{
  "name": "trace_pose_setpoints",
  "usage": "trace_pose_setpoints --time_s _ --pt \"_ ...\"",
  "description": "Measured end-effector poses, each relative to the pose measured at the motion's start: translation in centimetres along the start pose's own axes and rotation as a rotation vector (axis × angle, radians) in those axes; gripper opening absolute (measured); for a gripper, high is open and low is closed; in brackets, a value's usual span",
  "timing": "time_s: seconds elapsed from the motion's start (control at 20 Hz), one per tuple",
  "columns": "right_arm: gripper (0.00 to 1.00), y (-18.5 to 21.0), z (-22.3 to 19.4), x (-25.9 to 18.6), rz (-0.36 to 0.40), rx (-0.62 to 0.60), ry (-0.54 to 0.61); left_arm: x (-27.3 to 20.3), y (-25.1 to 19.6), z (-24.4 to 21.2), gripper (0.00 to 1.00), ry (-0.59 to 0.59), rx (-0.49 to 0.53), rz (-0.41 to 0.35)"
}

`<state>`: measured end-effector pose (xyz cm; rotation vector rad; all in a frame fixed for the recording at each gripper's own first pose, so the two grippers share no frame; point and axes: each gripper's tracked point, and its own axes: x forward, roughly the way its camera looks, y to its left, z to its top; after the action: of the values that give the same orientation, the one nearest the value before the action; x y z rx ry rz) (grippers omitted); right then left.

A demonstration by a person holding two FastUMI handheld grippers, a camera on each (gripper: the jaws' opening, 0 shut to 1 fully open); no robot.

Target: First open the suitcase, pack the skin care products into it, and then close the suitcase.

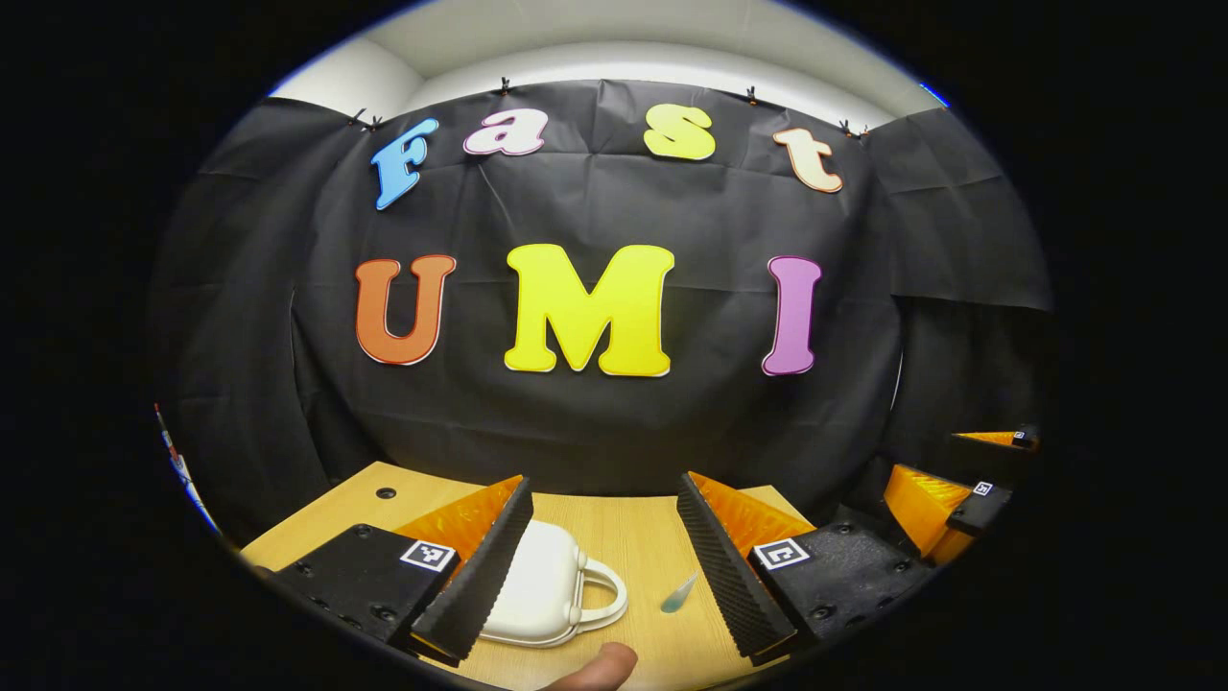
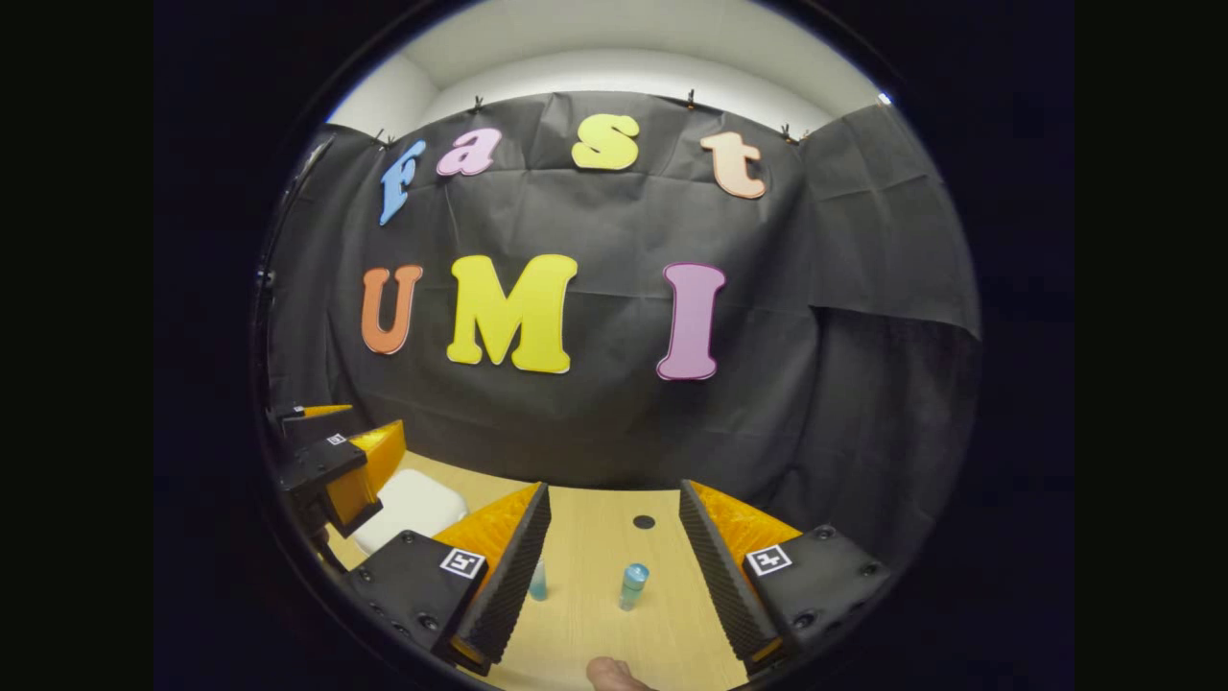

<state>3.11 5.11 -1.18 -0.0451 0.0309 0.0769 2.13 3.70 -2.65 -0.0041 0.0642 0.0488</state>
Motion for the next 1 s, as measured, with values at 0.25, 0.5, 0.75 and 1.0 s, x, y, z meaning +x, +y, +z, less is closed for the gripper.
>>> trace_pose_setpoints --time_s 0.25,0.5,0.75,1.0 --pt "0.79 -1.5 0.3 -0.2 -0.031 -0.036 -0.026 0.9 0.0 -1.3 0.96 0.004 0.042 -0.012" --pt "0.8 -4.7 -0.1 -0.7 -0.083 -0.034 -0.026 2.9 -0.3 -6.3 0.97 0.014 0.187 -0.02" --pt "0.8 -7.4 -1.9 -1.5 -0.114 -0.045 0.008 4.4 -0.5 -14.3 0.99 0.131 0.404 -0.015" --pt "0.79 -9.3 -3.9 -1.8 -0.122 -0.049 0.05 6.1 -0.9 -22.5 0.99 0.223 0.705 -0.041"
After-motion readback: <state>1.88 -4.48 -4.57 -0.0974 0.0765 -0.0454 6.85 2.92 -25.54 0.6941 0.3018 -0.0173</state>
